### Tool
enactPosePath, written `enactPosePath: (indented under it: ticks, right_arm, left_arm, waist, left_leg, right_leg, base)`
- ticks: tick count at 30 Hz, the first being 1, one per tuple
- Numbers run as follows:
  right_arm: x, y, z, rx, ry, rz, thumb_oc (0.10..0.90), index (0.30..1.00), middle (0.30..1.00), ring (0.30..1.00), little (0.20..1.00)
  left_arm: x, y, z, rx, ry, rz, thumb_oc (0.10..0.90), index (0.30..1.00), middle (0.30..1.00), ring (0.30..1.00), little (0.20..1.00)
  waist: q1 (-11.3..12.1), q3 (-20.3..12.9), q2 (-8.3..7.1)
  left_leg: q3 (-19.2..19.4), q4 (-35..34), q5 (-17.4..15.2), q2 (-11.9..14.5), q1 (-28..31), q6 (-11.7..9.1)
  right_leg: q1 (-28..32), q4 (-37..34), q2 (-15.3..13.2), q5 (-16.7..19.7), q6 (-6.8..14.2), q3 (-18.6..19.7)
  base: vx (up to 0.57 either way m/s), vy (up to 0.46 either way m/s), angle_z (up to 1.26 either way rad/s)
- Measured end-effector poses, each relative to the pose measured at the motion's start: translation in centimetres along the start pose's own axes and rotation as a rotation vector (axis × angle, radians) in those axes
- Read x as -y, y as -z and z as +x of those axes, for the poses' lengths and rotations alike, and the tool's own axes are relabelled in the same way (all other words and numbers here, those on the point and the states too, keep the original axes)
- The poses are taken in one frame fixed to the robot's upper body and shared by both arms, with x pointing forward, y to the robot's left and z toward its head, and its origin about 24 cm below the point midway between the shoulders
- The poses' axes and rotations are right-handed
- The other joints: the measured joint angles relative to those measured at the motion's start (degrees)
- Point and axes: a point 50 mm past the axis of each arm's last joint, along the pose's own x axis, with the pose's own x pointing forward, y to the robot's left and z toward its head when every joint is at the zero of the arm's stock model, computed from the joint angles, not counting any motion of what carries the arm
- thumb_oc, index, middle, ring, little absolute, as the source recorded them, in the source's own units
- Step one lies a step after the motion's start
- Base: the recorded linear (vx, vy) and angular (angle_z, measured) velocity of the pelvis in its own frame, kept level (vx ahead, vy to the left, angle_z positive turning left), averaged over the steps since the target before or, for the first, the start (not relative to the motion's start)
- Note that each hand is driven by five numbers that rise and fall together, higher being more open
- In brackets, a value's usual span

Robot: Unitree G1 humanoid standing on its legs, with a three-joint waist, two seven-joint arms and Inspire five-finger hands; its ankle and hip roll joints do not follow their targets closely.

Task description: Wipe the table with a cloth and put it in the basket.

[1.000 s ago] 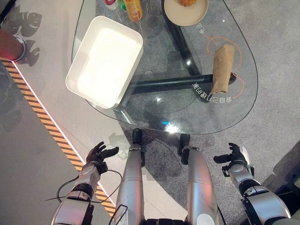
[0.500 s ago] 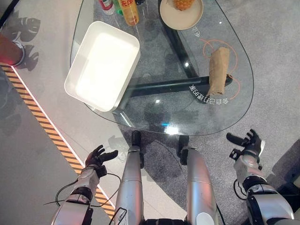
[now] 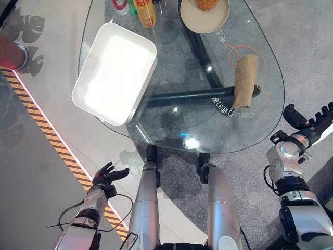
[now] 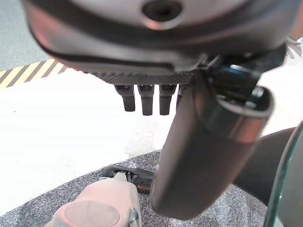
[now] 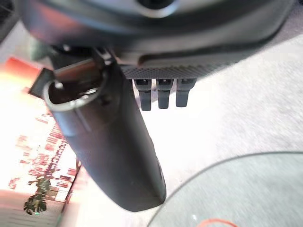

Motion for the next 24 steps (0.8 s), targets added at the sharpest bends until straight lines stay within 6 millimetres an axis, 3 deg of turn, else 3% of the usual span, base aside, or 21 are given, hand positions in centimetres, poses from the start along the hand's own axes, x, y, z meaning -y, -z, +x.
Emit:
enactPosePath:
  ticks: [3, 7, 11, 16, 24]
  right_arm:
    - [-0.4, -1.1, -0.2, 0.058, -0.001, 0.022, 0.800, 0.900, 0.900, 0.900, 0.900]
    - [-2.3, -4.0, -1.1, 0.192, -0.083, 0.076, 0.800, 0.900, 0.900, 0.900, 0.900]
    - [-4.0, -5.4, -2.4, 0.273, -0.184, 0.070, 0.800, 0.900, 0.900, 0.900, 0.900]
    - [-5.8, -5.4, -3.9, 0.303, -0.320, -0.010, 0.800, 0.900, 0.900, 0.900, 0.900]
    - [-8.1, -3.6, -6.6, 0.287, -0.515, -0.164, 0.800, 0.900, 0.900, 0.900, 0.900]
  left_arm:
    - [0.0, -0.1, 0.0, 0.004, 0.001, -0.002, 0.800, 0.900, 0.900, 0.900, 0.900]
    - [0.0, -0.1, 0.0, 0.005, 0.002, -0.004, 0.800, 0.900, 0.900, 0.900, 0.900]
    - [0.0, -0.1, 0.0, 0.006, 0.003, -0.004, 0.800, 0.900, 0.900, 0.900, 0.900]
    - [0.1, -0.2, 0.0, 0.007, 0.005, -0.004, 0.800, 0.900, 0.900, 0.900, 0.900]
    - [0.2, -0.1, 0.0, 0.005, 0.008, -0.006, 0.800, 0.900, 0.900, 0.900, 0.900]
  waist:
    - [-0.05, 0.01, 0.05]
    - [-0.20, 0.02, 0.12]
    - [0.29, 0.02, 0.13]
    - [0.87, 0.01, 0.16]
    - [1.17, 0.01, 0.19]
  left_leg:
    - [0.00, -0.15, 0.00, -0.01, 0.15, -0.01]
    - [0.14, -0.83, 0.03, -0.06, 0.51, -0.04]
    - [0.27, -1.50, 0.08, -0.03, 0.95, -0.09]
    - [0.40, -1.84, 0.14, -0.02, 1.24, -0.18]
    - [0.51, -1.89, 0.40, -0.18, 1.57, -0.60]
  right_leg:
    - [0.14, -0.01, -0.04, -0.02, -0.18, -0.06]
    - [0.17, -0.12, -0.13, -0.09, -0.22, 0.02]
    - [0.29, -0.13, -0.11, -0.25, -0.22, 0.13]
    - [0.30, -0.10, -0.13, -0.25, -0.27, 0.15]
    - [0.56, 0.05, -0.42, -0.29, -0.24, 0.08]
  base:
    - [0.00, 0.013, 0.00]
    - [0.00, 0.041, 0.00]
    - [0.00, 0.000, 0.00]
    - [0.00, 0.000, 0.00]
    - [0.00, 0.000, 0.00]
